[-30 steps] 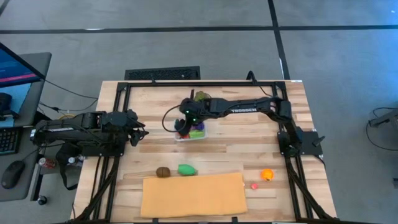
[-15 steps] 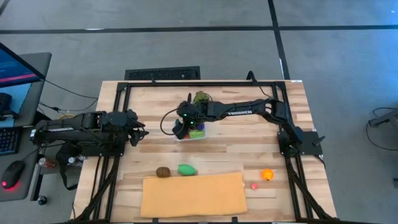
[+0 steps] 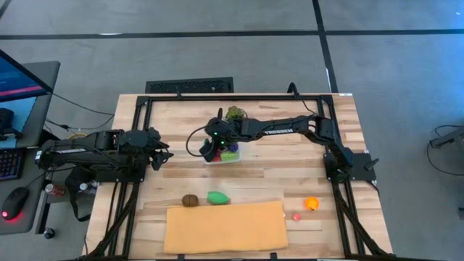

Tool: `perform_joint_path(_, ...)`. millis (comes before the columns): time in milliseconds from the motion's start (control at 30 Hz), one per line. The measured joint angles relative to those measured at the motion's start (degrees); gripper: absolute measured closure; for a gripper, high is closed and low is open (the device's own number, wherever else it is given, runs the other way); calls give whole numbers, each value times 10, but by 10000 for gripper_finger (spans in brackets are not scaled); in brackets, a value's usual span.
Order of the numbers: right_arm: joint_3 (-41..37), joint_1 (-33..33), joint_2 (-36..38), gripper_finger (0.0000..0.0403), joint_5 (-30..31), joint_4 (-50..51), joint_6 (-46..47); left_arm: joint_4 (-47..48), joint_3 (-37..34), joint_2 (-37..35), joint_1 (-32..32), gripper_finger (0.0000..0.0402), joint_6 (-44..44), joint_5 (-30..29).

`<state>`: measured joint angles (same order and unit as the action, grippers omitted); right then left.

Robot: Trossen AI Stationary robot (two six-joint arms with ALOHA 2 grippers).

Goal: Pick and placing Produce into tupperware
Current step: Put the brown kiwi into the transparent bin

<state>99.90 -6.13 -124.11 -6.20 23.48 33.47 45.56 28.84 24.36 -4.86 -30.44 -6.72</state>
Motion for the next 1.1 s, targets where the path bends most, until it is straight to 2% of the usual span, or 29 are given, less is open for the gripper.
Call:
perform_joint_path(233, 0, 0, 0, 170, 0, 11, 0, 0, 0, 0, 0, 170, 0, 0)
perform_joint_path(500, 1, 5, 32, 168, 0, 103, -8, -1, 0, 0, 0, 170, -25, -1)
perform_joint_path(700, -1, 24, 80, 168, 8, 227, -37, -25, 0, 0, 0, 170, -41, 2)
perform_joint_path(900, -1, 56, 119, 168, 61, 349, -55, -73, 0, 0, 0, 170, -42, 2)
perform_joint_path(1100, 0, 95, 148, 168, 104, 455, -44, -83, 0, 0, 0, 170, -34, 9)
